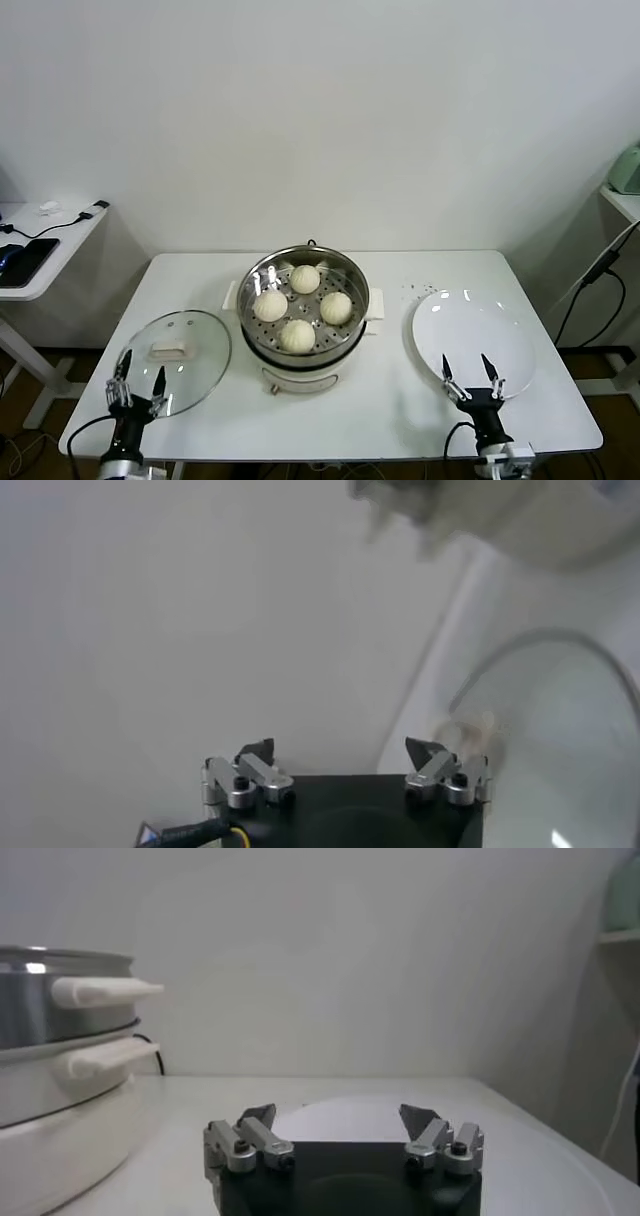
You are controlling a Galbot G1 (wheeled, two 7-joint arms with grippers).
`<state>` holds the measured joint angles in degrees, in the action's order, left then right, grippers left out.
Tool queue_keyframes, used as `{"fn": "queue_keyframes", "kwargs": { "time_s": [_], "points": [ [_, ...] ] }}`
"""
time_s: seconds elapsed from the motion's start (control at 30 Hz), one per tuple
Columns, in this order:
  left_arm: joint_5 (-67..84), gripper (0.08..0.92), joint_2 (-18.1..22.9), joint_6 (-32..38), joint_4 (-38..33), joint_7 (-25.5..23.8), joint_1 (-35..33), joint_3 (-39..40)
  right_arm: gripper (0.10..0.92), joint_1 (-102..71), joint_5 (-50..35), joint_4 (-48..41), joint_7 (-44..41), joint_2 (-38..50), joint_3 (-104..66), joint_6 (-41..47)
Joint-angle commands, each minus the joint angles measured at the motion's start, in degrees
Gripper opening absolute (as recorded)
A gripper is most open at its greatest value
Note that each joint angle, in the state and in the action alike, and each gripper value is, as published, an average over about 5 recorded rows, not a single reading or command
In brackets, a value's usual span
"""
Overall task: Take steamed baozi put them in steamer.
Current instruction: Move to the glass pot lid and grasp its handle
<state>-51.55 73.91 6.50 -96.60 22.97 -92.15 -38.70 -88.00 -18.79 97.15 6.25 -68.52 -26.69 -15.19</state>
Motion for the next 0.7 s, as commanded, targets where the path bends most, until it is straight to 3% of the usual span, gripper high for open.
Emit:
{"fn": "queue_keyframes", "kwargs": {
  "time_s": [0.03, 0.33, 0.7],
  "points": [
    [-22.1, 0.823, -2.4, -11.2, 7.7, 2.5, 3.2, 0.6, 0.823, -1.5, 0.8, 1.5, 2.2, 0.0, 0.9, 3.5],
    [-23.2, 0.823, -0.8, -13.2, 10.3, 1.6, 9.1, 2.3, 0.823, -1.6, 1.1, 3.6, 2.8, 0.6, 0.6, 5.5],
    [-19.2, 0.823, -2.3, -10.3, 16.1, 1.1, 16.0, 4.1, 0.823, -1.9, 1.5, 4.0, 2.7, 0.6, 0.4, 5.7]
  ]
}}
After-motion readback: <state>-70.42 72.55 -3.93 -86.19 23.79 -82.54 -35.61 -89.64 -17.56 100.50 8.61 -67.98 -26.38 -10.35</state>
